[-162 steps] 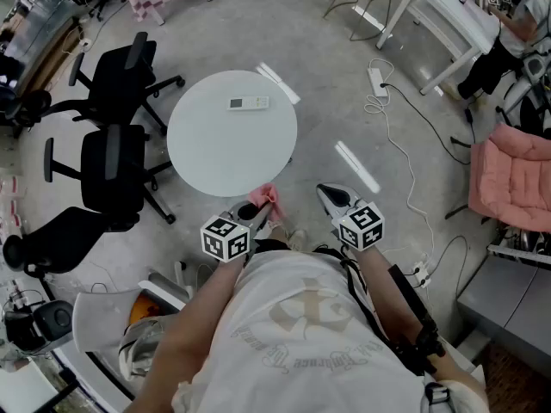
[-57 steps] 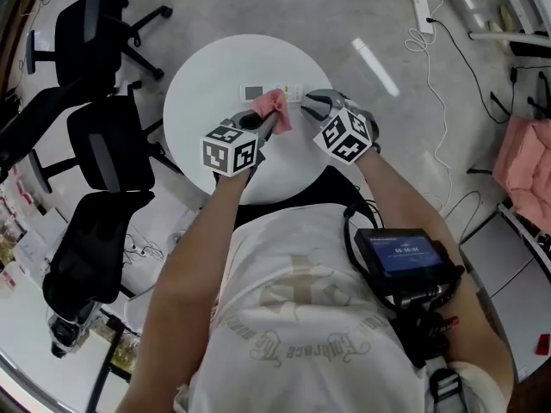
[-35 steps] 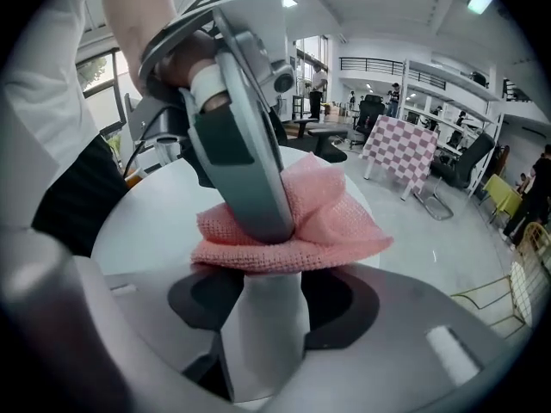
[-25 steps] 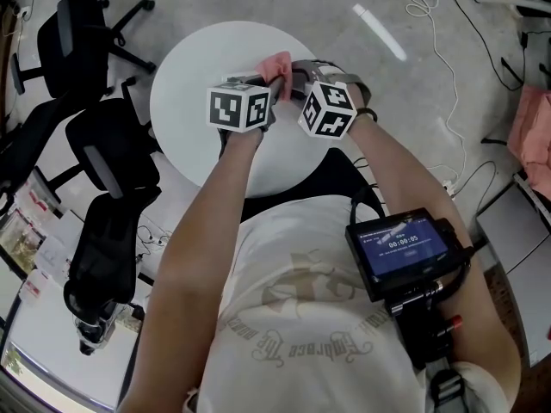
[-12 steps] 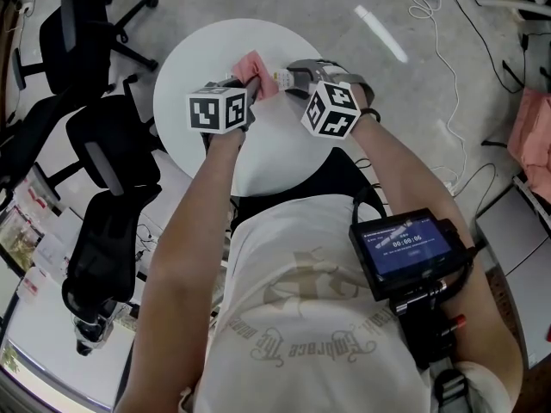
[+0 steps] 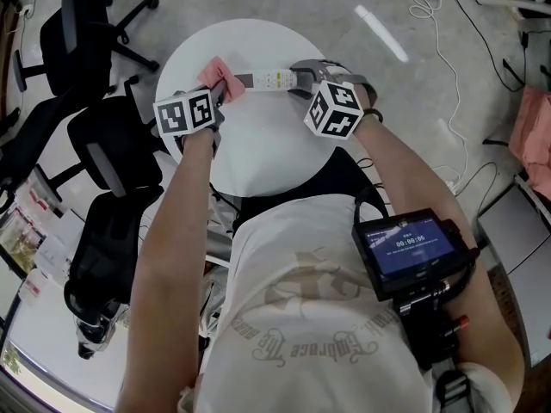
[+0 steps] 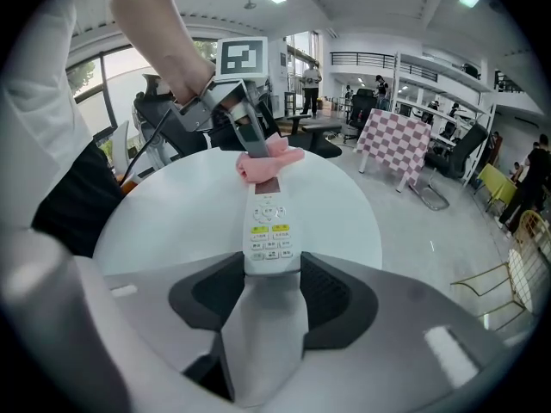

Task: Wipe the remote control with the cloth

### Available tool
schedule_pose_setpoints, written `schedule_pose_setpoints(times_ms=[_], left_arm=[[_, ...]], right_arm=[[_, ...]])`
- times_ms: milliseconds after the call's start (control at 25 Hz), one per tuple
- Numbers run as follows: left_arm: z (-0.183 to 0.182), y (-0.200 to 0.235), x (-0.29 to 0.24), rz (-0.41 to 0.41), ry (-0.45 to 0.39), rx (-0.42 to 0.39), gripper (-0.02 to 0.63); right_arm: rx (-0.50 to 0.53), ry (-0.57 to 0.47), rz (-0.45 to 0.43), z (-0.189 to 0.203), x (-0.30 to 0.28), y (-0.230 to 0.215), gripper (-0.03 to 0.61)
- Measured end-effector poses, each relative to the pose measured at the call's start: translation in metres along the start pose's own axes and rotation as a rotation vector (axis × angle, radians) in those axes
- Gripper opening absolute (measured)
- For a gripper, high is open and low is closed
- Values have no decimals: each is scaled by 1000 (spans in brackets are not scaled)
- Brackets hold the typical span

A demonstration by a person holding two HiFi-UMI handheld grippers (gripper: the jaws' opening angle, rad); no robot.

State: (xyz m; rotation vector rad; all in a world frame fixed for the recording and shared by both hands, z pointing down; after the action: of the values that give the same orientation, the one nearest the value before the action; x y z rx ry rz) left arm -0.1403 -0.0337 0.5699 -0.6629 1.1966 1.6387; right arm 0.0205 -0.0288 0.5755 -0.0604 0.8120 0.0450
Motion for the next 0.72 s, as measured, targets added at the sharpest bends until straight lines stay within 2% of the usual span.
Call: schedule_pose_setpoints(times_ms=[120,240,400,600,720], left_arm=[[3,12,4,-19,17,13,21],[8,5,-1,14,50,-1,20],[6,-7,-6,29,31,20,18],[1,-27,-9,50,74,-138,18],[-1,-43,-16,68,91,-179,18]], right_arm=[[-7,2,0,1,0,0,212],[-3,6,2,1,1,0,212],[-3,14,12,3,2,-3,212],[-7,14,22,3,3,-4,212],[-7,16,22,3,2,-4,212]])
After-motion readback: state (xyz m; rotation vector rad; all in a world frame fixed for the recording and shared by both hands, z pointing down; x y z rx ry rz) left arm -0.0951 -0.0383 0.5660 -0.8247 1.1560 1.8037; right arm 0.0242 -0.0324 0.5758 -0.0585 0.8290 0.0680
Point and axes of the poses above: the fingertips, and each gripper's own axes: x backward along the fingers, y to its left, z out of its underside, the point moved 2 cm from there along x, backward along the fingers, and after that the axes turned 7 degrees about -y, right-handed, at the moved point
